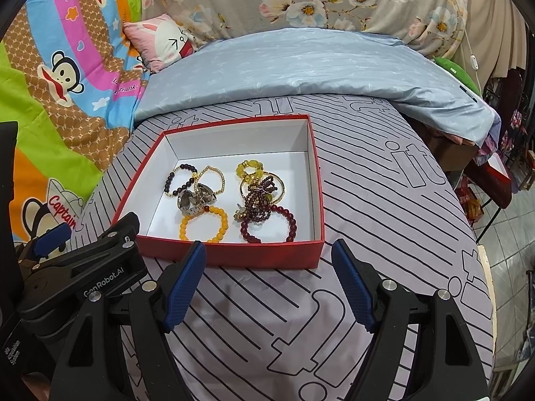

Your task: Organize jewelry

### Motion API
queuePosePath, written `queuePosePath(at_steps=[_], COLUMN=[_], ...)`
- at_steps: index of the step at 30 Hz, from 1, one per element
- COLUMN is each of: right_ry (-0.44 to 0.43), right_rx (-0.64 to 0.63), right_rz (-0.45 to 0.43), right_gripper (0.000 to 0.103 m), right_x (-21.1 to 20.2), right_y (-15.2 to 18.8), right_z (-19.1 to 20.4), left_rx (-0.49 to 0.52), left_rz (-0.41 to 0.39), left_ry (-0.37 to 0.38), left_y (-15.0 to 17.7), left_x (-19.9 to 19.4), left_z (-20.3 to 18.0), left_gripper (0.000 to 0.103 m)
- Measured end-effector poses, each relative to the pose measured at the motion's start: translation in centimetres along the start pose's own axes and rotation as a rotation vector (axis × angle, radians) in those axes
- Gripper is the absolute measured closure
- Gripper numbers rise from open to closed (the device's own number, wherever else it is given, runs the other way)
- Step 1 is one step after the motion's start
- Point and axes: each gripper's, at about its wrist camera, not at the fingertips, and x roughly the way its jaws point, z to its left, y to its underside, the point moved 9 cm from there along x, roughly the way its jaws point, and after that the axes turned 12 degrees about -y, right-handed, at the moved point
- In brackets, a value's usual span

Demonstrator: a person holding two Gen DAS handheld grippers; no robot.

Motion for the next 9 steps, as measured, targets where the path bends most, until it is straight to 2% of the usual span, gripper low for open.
queuePosePath(at_steps=[9], right_ry=[0.012], right_rx=[0.029], right_rz=[-0.023], right_gripper=[0.024], right_x=[-0.39], right_y=[-0.29], right_z=[-0.64], left_rx=[0.025], left_rz=[-0.030], left_ry=[0.006], left_y=[-0.45], left_x=[-0.32], left_z=[-0.51], left_gripper=[0.008])
